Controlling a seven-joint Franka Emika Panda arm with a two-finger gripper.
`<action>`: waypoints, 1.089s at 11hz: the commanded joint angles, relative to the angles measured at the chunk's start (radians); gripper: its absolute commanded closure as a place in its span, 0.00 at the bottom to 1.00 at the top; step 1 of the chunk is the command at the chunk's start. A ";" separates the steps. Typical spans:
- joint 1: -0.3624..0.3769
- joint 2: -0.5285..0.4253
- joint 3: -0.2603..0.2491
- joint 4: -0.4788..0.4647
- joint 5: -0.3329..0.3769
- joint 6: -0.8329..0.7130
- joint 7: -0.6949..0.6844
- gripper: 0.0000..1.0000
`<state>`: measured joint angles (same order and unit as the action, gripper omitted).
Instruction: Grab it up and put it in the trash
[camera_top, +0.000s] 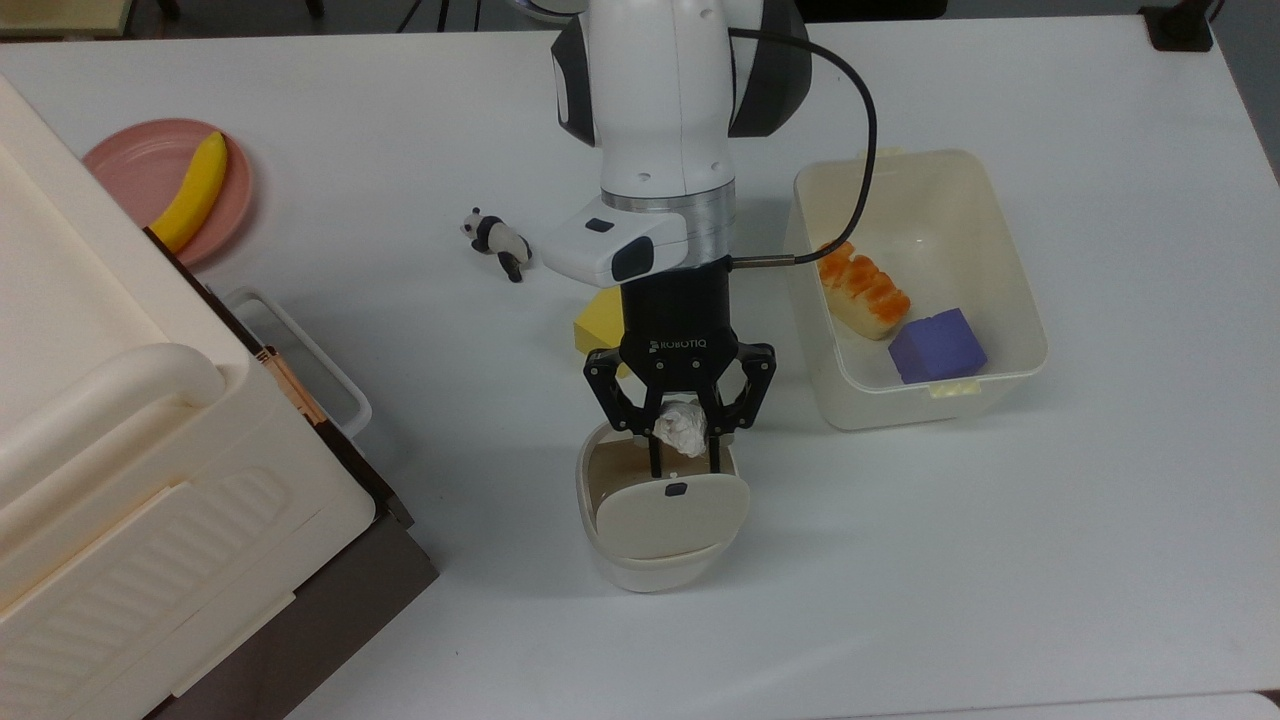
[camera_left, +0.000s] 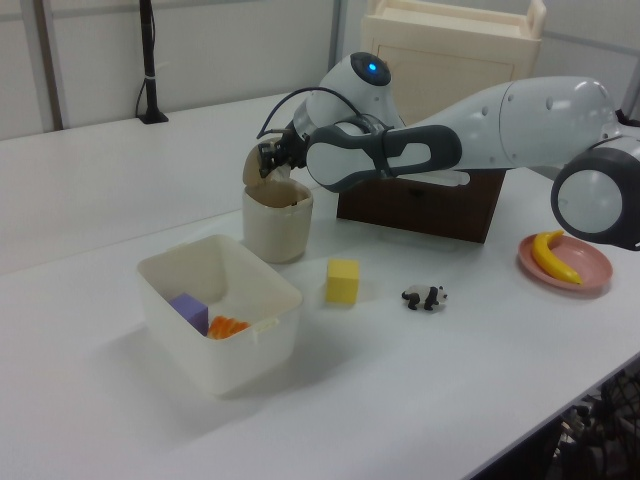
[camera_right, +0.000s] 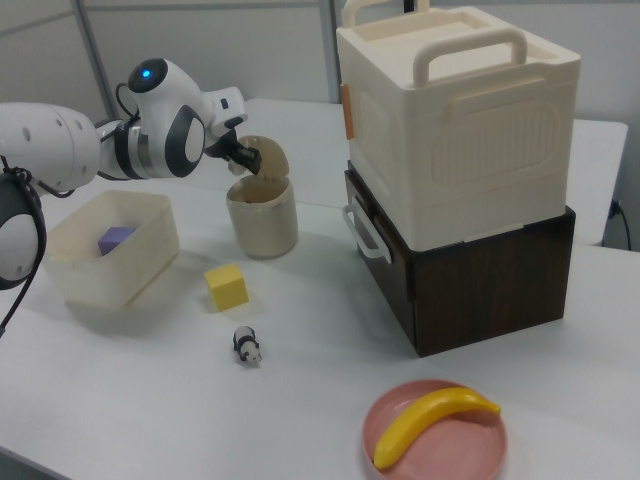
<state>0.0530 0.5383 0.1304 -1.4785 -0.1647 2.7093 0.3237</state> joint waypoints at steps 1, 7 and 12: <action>0.001 0.008 -0.006 0.014 -0.058 0.015 0.018 0.00; -0.038 -0.096 0.018 -0.082 -0.056 0.003 0.018 0.00; -0.062 -0.397 0.035 -0.215 -0.044 -0.496 0.012 0.00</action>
<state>0.0095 0.3132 0.1433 -1.5934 -0.1986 2.4491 0.3236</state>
